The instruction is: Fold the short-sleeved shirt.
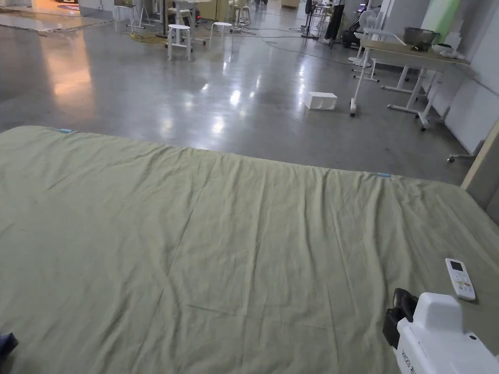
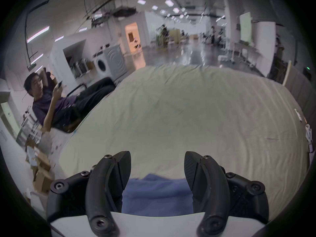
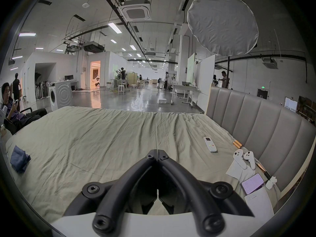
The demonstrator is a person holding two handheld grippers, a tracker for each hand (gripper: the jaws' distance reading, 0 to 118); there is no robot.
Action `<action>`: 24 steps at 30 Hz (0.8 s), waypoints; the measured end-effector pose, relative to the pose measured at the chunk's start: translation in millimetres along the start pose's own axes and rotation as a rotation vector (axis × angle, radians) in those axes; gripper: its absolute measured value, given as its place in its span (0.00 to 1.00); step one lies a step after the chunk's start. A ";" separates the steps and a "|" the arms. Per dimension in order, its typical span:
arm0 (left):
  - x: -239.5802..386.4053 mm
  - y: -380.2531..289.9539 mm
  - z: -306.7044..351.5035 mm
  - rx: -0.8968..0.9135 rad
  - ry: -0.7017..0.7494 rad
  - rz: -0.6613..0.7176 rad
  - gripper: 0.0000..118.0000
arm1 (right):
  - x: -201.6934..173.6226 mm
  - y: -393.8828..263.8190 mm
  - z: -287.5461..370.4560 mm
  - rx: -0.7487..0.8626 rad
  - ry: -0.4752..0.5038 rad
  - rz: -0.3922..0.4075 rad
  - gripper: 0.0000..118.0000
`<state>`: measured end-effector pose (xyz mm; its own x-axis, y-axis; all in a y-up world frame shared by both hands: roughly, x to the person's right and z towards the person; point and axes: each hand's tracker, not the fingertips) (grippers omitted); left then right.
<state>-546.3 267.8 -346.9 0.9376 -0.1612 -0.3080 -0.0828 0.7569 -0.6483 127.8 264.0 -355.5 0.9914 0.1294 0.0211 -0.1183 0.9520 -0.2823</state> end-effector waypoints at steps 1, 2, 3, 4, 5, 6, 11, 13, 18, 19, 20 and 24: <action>13.8 -1.7 2.1 0.035 -0.017 -0.007 0.56 | 0.1 0.0 0.3 0.001 -0.001 -0.005 0.00; 30.4 -2.2 5.7 0.059 -0.039 -0.026 0.56 | 0.2 0.0 0.7 0.001 -0.001 -0.012 0.00; 43.7 -2.9 8.5 0.084 -0.057 -0.034 0.56 | 0.1 0.0 0.3 0.003 -0.001 -0.015 0.00; 59.2 -3.8 7.1 0.121 -0.073 -0.047 0.56 | -0.5 -0.1 0.3 0.003 -0.003 -0.020 0.00; 74.1 -4.1 9.0 0.146 -0.087 -0.057 0.56 | -1.5 0.1 0.4 0.003 -0.003 -0.022 0.00; 89.7 -3.9 12.6 0.179 -0.086 -0.059 0.56 | -2.6 0.9 0.7 0.007 -0.003 -0.023 0.00; 160.2 -5.2 39.1 0.312 -0.123 0.050 0.52 | -14.1 5.7 0.4 0.023 -0.005 -0.032 0.00; 187.4 -6.8 53.1 0.367 -0.145 0.081 0.49 | -17.8 8.3 0.3 0.034 0.000 -0.050 0.00; 233.7 -15.4 73.7 0.438 -0.191 0.111 0.32 | -25.9 12.2 -0.3 0.060 -0.006 -0.064 0.00; 241.4 -17.4 76.1 0.443 -0.182 0.107 0.25 | -27.1 12.4 0.1 0.061 -0.003 -0.066 0.00; 252.2 -20.7 77.3 0.455 -0.175 0.096 0.17 | -28.3 11.6 1.0 0.066 -0.002 -0.068 0.00; 272.7 -25.1 88.3 0.464 -0.207 0.102 0.06 | -31.6 8.6 4.1 0.093 -0.007 -0.043 0.00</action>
<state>-258.7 260.7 -353.1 0.9836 0.0210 -0.1790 -0.0627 0.9710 -0.2306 95.2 269.2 -354.6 0.9953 0.0892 0.0380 -0.0804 0.9784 -0.1906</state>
